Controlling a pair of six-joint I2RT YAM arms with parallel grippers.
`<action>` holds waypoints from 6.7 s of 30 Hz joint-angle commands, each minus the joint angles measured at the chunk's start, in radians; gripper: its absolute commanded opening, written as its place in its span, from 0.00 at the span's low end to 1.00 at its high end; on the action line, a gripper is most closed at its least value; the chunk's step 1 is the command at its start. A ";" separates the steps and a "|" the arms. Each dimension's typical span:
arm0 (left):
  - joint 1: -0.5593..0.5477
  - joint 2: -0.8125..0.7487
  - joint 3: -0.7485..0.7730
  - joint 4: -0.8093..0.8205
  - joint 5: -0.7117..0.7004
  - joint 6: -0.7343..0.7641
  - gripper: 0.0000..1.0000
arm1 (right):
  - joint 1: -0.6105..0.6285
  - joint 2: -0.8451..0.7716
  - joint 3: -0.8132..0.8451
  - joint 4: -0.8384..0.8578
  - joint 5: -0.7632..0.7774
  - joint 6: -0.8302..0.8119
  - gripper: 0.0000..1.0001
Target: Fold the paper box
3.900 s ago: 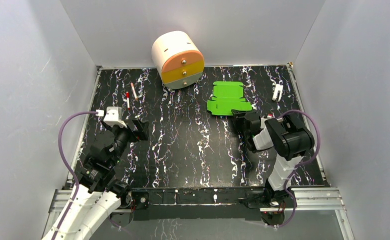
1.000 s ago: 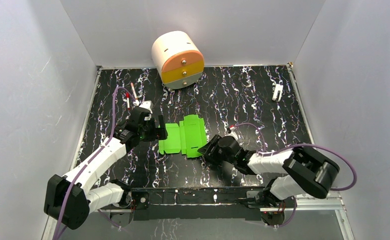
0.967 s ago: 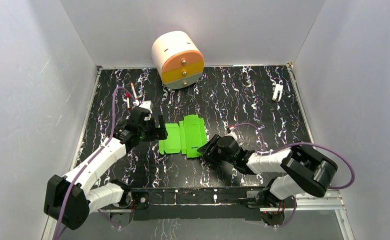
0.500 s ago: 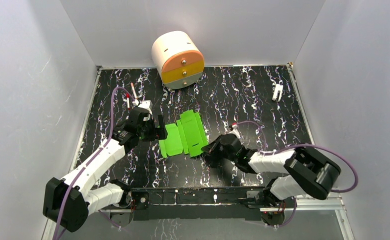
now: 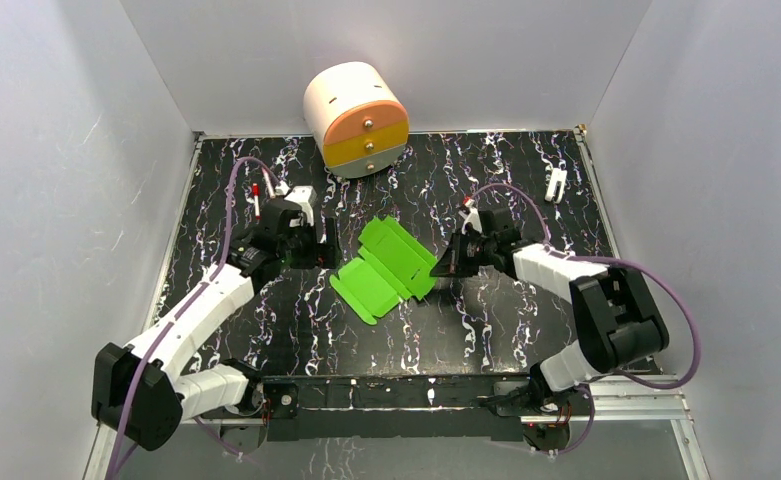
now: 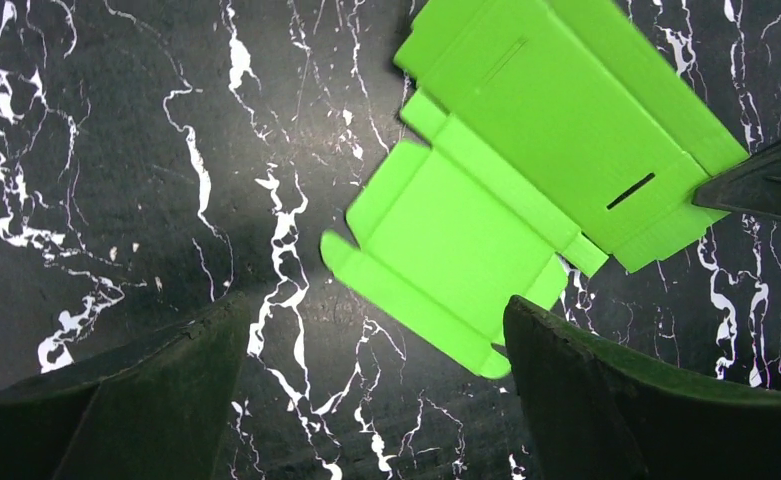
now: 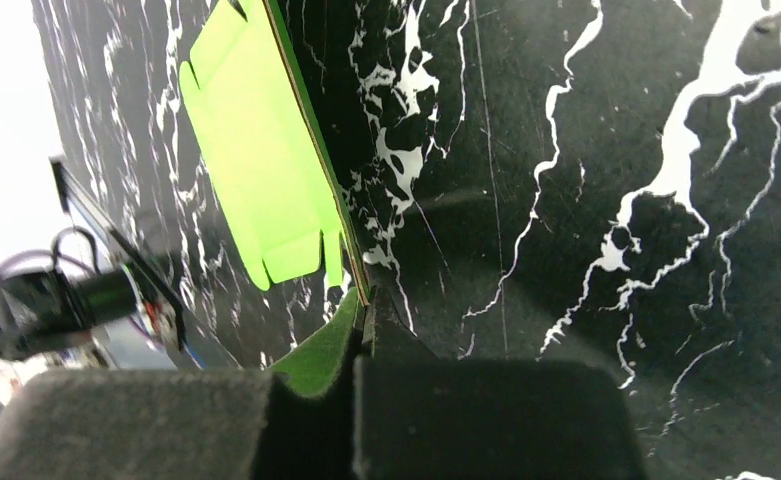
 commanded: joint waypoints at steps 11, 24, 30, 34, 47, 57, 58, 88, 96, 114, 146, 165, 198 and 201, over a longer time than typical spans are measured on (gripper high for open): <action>0.024 0.150 0.112 -0.011 0.137 0.107 0.93 | -0.031 0.282 0.476 -0.559 -0.199 -0.665 0.08; 0.174 0.330 0.167 -0.004 0.326 0.050 0.90 | -0.031 0.250 0.493 -0.400 0.011 -0.432 0.45; 0.185 0.457 0.231 -0.002 0.377 0.030 0.88 | -0.024 0.060 0.250 -0.217 0.094 -0.198 0.57; 0.187 0.531 0.268 -0.004 0.410 0.022 0.87 | -0.020 -0.036 0.090 -0.039 0.092 -0.014 0.60; 0.189 0.608 0.265 -0.006 0.440 0.050 0.85 | 0.043 0.048 -0.042 0.222 0.146 0.160 0.56; 0.190 0.629 0.275 -0.020 0.435 0.063 0.84 | 0.049 0.124 -0.055 0.231 0.167 0.111 0.27; 0.190 0.632 0.276 -0.021 0.437 0.065 0.84 | 0.049 0.127 -0.050 0.225 0.158 0.093 0.21; 0.156 0.585 0.030 0.323 0.632 -0.148 0.45 | -0.115 0.152 0.036 0.118 -0.159 -0.317 0.00; 0.116 0.454 -0.251 0.720 0.566 -0.311 0.32 | -0.115 0.132 0.037 0.106 -0.155 -0.335 0.00; 0.078 0.317 -0.296 0.723 0.433 -0.063 0.00 | -0.088 -0.006 0.064 0.013 0.040 -0.401 0.44; -0.026 0.238 -0.284 0.626 0.297 0.088 0.00 | 0.143 0.307 0.500 -0.247 -0.212 -0.949 0.52; -0.026 0.180 -0.292 0.681 0.191 0.024 0.21 | 0.166 0.294 0.519 -0.306 -0.191 -1.042 0.02; -0.015 0.356 -0.011 0.619 0.231 -0.213 0.34 | 0.210 0.149 0.413 -0.188 -0.034 -1.228 0.00; -0.015 0.369 -0.007 0.623 0.256 -0.214 0.33 | 0.215 0.141 0.401 -0.168 -0.030 -1.230 0.00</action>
